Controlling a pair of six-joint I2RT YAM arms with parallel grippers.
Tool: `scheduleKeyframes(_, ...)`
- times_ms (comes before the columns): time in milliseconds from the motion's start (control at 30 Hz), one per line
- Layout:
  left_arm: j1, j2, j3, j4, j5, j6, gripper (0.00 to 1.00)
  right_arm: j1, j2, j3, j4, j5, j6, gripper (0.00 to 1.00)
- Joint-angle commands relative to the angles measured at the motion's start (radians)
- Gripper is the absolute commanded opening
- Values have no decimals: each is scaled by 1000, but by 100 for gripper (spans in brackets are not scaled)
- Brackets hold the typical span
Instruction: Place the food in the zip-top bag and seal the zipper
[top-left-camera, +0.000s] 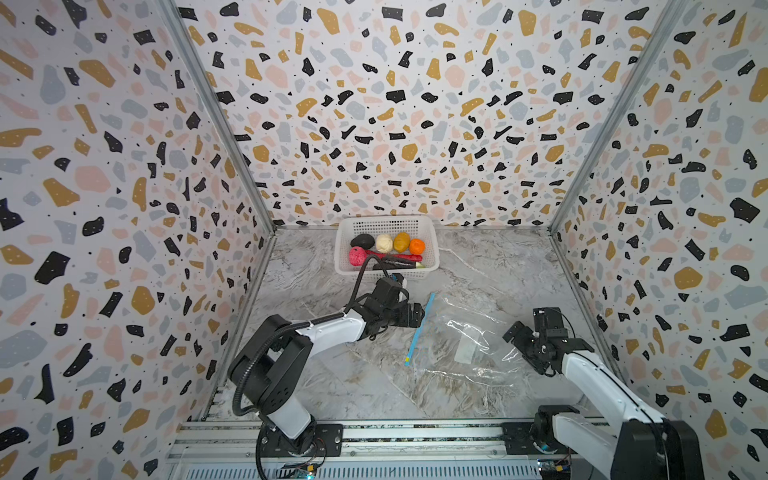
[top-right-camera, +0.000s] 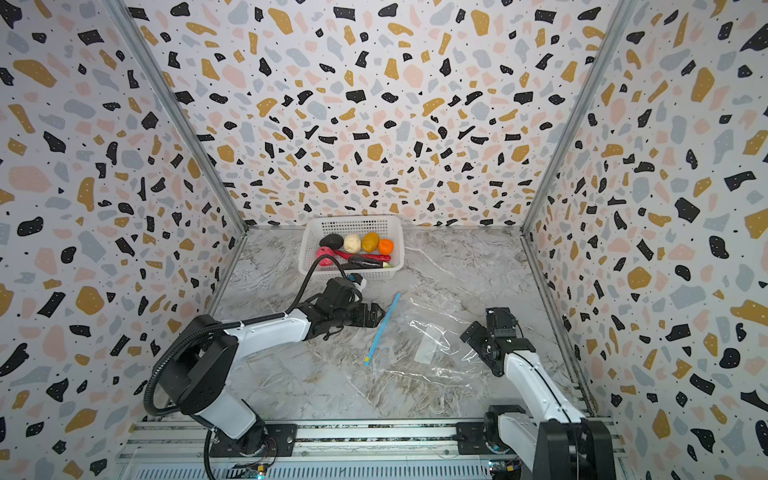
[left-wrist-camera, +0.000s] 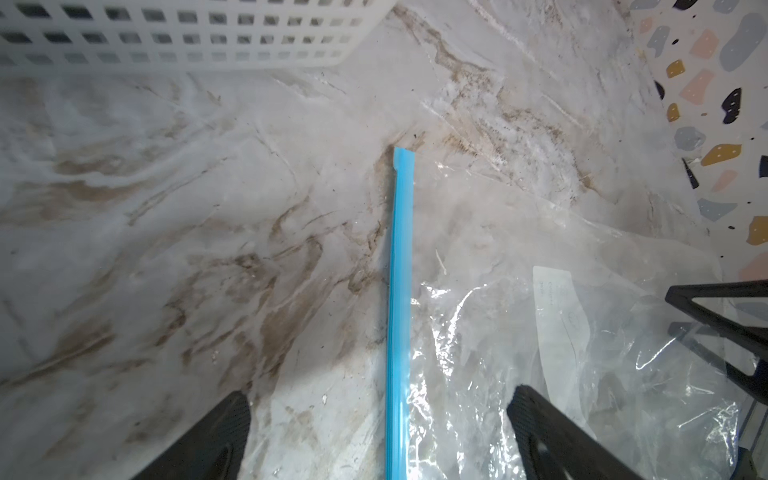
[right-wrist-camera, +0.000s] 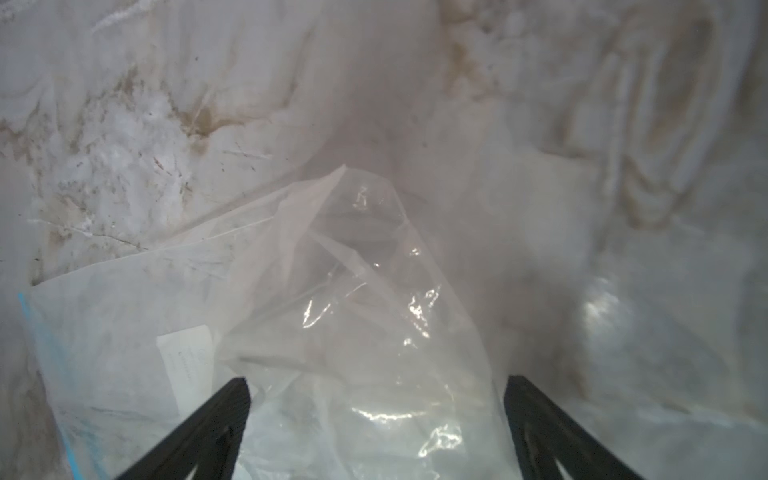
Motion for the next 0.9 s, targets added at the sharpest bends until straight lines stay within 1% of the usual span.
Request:
scheduleKeyframes(0, -3, 18, 20, 34, 14, 3, 100, 32, 106, 65, 118, 8, -75, 98)
scheduleKeyframes(167, -1, 18, -26, 70, 25, -16, 99, 57, 159, 79, 195, -3, -130, 97)
scheduleKeyframes(367, -3, 32, -94, 95, 30, -29, 99, 77, 230, 121, 223, -1, -158, 98)
scheduleKeyframes(500, -7, 56, -127, 120, 51, -41, 99, 85, 243, 138, 233, 14, -184, 99)
scheduleKeyframes(700, -63, 65, -148, 166, 82, -55, 97, 86, 238, 153, 240, -18, -243, 100)
scheduleKeyframes(867, -116, 76, -190, 220, 114, -75, 93, 84, 233, 187, 246, -50, -293, 100)
